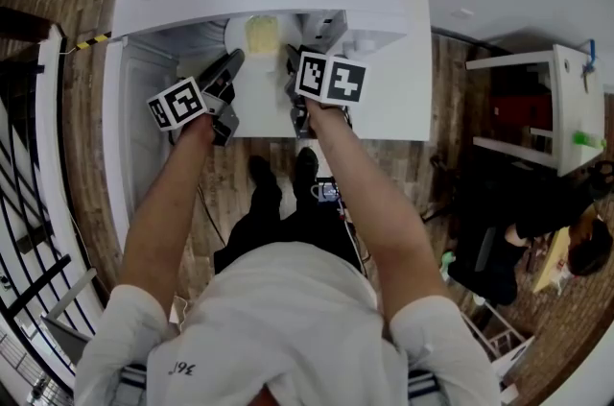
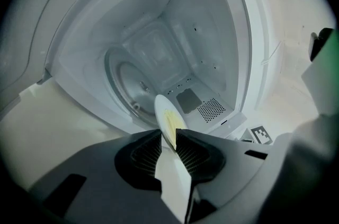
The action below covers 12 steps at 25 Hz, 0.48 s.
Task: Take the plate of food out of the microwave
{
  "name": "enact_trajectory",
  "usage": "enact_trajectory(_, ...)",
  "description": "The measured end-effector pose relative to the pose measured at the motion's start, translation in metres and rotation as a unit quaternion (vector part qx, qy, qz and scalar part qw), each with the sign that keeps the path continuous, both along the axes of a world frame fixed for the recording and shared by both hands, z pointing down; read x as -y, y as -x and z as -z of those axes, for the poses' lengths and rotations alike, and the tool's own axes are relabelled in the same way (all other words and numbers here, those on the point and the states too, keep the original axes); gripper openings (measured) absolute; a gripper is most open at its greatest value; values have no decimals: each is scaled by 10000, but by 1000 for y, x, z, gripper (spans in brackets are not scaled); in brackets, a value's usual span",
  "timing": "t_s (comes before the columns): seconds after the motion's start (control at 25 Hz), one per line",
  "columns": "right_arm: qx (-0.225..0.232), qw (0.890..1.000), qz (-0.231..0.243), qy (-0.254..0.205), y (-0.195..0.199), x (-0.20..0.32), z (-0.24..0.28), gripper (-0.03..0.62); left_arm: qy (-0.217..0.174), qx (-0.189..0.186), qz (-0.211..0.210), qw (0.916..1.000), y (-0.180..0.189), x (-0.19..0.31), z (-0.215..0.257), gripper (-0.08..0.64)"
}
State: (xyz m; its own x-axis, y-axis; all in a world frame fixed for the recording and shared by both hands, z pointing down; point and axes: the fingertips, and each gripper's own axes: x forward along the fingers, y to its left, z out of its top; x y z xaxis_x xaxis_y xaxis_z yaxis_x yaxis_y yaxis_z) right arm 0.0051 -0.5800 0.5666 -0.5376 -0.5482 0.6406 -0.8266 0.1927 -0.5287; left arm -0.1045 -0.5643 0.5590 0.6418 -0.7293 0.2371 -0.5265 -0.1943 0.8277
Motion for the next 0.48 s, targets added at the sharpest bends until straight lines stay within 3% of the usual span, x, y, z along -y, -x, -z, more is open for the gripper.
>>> enact_trajectory(0.48,74,9997,124,-212,-4,-18,27,100,-43,-42,13,10000,-6,-30,32,83)
